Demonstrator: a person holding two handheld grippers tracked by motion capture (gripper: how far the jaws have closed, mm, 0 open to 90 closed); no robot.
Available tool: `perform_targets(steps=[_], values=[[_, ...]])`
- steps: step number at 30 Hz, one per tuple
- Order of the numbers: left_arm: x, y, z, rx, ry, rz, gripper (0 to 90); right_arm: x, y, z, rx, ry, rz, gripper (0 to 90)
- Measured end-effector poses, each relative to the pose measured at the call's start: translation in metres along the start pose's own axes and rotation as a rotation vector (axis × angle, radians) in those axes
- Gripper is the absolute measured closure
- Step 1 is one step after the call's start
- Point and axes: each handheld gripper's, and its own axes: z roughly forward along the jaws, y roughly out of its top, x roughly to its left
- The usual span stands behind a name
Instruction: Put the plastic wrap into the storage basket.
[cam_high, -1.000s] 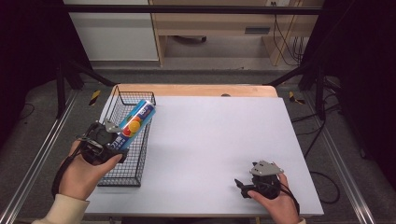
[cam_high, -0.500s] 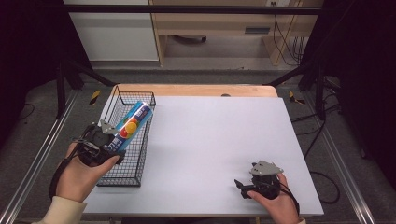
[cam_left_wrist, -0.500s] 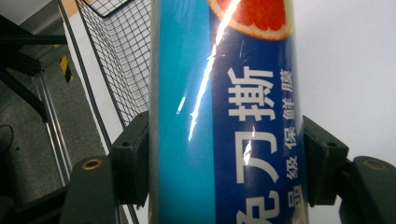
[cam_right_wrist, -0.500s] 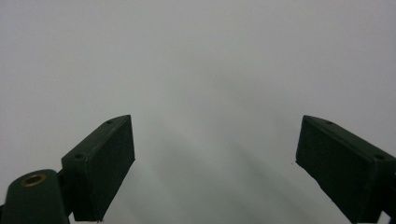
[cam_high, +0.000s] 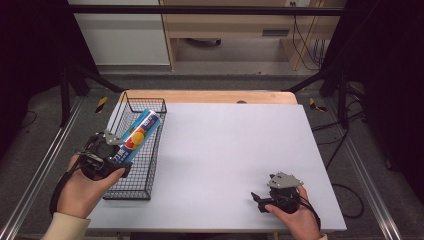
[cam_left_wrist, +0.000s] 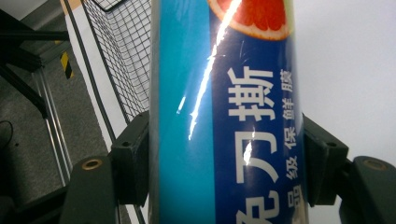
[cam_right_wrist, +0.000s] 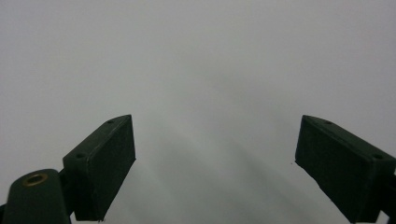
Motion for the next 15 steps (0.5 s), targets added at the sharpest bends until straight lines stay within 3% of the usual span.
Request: perform_targets(steps=[15], values=[[0.0036,-0.0047,0.0031,0.038,0.006,-0.027,32.0,0.0008,-0.0001,0.0009,0.007,0.008,-0.002,12.6]])
